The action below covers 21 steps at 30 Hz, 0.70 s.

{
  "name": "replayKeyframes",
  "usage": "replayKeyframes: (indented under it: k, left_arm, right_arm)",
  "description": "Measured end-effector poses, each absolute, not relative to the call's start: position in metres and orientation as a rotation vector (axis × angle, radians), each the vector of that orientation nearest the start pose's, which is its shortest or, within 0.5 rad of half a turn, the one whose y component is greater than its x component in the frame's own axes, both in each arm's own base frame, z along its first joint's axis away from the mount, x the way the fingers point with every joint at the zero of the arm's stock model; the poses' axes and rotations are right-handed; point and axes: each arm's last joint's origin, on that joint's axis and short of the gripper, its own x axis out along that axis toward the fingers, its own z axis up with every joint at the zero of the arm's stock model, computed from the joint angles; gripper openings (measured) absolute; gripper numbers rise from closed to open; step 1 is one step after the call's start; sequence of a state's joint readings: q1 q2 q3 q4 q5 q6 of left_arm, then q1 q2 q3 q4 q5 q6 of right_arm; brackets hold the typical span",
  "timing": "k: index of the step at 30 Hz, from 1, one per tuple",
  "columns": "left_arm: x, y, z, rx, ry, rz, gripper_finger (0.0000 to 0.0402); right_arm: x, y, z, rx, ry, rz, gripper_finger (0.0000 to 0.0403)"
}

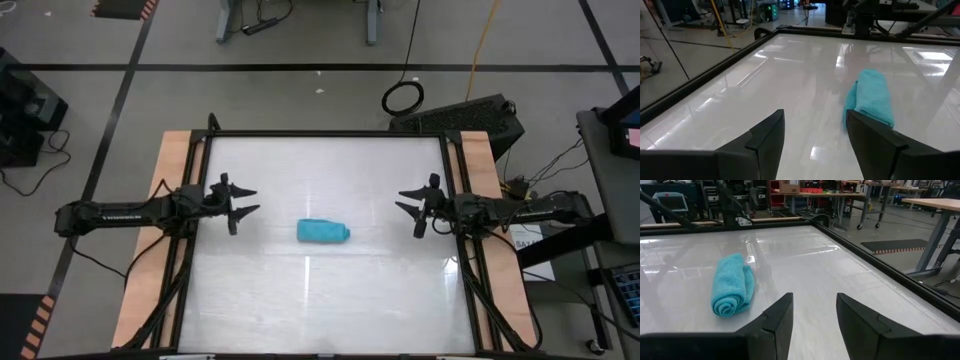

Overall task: Roll towel into tight, uniform cylinder
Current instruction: Return to Home Position

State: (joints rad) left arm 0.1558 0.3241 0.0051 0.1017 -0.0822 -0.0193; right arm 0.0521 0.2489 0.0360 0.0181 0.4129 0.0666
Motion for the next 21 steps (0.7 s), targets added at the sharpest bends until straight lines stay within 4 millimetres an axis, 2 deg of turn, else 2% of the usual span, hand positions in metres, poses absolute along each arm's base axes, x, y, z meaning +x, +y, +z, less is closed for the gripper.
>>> replayKeyframes:
  k: [11,21]
  left_arm:
    - [0.1137,0.0203,0.1468,-0.027,0.215,0.240,0.0216]
    - [0.1138,0.0203,0.1469,-0.027,0.215,0.240,0.0216]
  right_arm:
    - [0.1092,-0.0060,0.1571,0.107,0.163,-0.374,0.0141]
    - [0.1092,-0.0060,0.1571,0.099,0.164,-0.373,0.0141]
